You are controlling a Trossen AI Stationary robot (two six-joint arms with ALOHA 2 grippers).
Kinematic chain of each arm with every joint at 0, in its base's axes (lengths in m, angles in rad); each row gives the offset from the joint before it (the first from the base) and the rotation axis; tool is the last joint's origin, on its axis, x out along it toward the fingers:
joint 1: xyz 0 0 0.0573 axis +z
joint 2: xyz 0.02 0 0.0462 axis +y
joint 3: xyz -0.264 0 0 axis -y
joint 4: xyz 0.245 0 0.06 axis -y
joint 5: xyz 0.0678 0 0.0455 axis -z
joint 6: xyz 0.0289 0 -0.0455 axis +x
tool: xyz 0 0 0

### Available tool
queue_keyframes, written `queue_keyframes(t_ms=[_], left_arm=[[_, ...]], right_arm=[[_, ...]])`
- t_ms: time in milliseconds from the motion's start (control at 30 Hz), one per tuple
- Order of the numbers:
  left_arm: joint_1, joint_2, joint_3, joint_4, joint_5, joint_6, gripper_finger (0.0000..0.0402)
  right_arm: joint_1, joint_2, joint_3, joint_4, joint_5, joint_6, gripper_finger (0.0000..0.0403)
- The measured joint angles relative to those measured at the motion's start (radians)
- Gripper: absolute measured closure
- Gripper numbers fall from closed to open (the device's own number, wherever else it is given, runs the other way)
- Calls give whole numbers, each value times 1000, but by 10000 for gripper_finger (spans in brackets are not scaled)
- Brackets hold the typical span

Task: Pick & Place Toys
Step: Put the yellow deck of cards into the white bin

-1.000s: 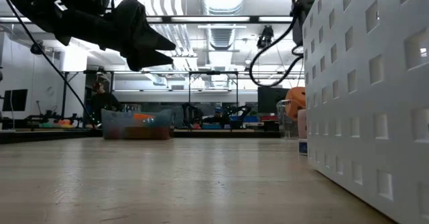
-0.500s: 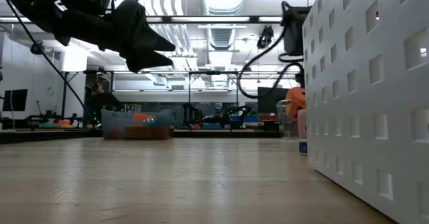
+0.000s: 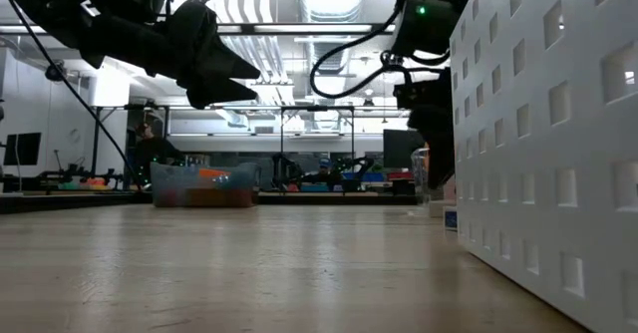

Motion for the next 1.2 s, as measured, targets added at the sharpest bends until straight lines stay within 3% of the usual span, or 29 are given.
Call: queue_keyframes(t_ms=[200, 500, 633, 800, 1000, 1200], left_arm=[[0, 0, 0, 0, 0, 0, 79], [0, 0, -1, -1, 0, 0, 79], [0, 0, -1, -4, 0, 0, 79], [0, 0, -1, -7, 0, 0, 79], [0, 0, -1, -8, 0, 0, 79], [0, 0, -1, -11, -13, 0, 79]], right_arm=[[-7, -22, 3, -16, -18, -25, 239], [-36, -34, 2, -144, -42, -19, 105], [-43, -32, -2, -155, 15, -16, 84], [-48, 4, -2, -174, 36, 12, 132], [-48, 81, 5, -196, 46, 25, 234], [-38, 145, 57, -177, 48, -73, 328]])
